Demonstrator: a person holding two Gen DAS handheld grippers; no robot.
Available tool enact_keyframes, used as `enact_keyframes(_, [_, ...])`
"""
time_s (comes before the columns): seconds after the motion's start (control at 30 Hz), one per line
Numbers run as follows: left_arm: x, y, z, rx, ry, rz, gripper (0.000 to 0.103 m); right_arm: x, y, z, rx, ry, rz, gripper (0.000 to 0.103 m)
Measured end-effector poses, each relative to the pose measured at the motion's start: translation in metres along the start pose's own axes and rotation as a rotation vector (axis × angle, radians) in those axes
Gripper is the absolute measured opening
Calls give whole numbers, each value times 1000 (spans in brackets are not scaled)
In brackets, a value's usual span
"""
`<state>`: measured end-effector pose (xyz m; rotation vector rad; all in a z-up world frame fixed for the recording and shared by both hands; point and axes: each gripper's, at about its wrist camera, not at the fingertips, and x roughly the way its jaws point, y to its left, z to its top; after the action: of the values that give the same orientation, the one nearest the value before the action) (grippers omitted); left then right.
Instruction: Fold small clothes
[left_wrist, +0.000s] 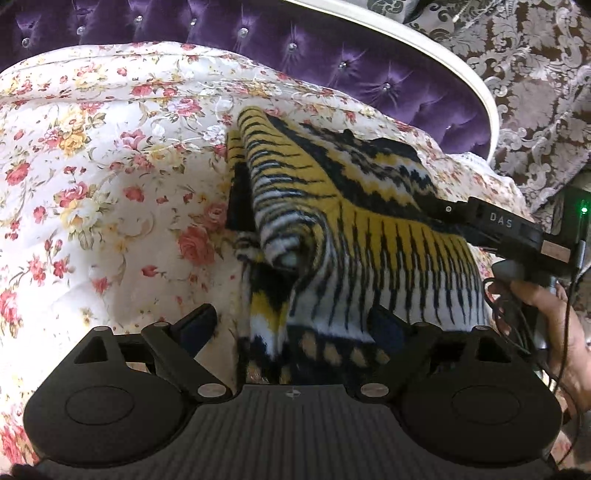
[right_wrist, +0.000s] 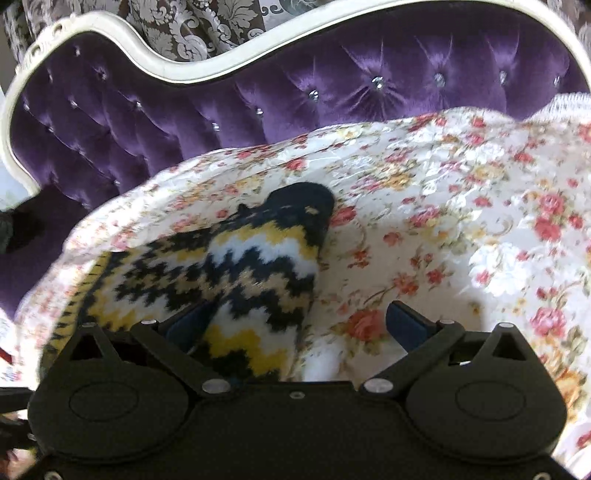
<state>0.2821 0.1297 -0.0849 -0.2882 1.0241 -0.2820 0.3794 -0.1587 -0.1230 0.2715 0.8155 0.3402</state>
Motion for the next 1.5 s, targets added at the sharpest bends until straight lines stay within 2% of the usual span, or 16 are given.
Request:
enact_keyframes(0.17, [-8,-7,-3,14,-29,38,87,-6,2,-10,42,22,129,102])
enact_keyframes(0.23, [-15,-9,-5,12,-49,33,80,-7,4,-14,62,25,166,102])
enact_keyframes(0.33, [-18,-14,-9,27,-27,-11,80,-8,5,-18,85,24,196,102])
enact_keyframes(0.43, [-15,-20,-13,58,-8,13,80,-8,7,-19,83,23,207,102])
enact_keyframes(0.53, [-14,-19,-14,49,-3,-6,80,-10,6,-22,93,22,236,102])
enact_keyframes(0.6, [-13,-14,-12,12,10,-57,68,-10,4,-23,113,20,260,102])
enact_keyframes(0.63, [-12,-13,-12,-11,21,-82,46,-10,2,-24,123,19,268,93])
enact_keyframes(0.67, [-10,-9,-11,-42,38,-107,33,-9,1,-24,136,25,277,82])
enact_keyframes(0.7, [-8,-6,-10,-82,54,-137,31,-9,0,-25,149,38,272,62])
enact_keyframes(0.73, [-7,-5,-10,-112,62,-158,26,-9,-2,-25,164,45,261,58])
enact_keyframes(0.83, [-11,-9,-12,-123,69,-177,26,-15,-4,-24,191,61,273,52])
enact_keyframes(1.07, [-39,-32,-46,-102,142,-273,26,-59,-4,-44,189,141,251,52])
enact_keyframes(1.33, [-54,-53,-134,-55,224,-351,26,-139,-7,-107,153,218,223,52])
enact_keyframes(1.5, [-68,-52,-179,-64,222,-353,26,-181,-1,-146,123,231,221,55])
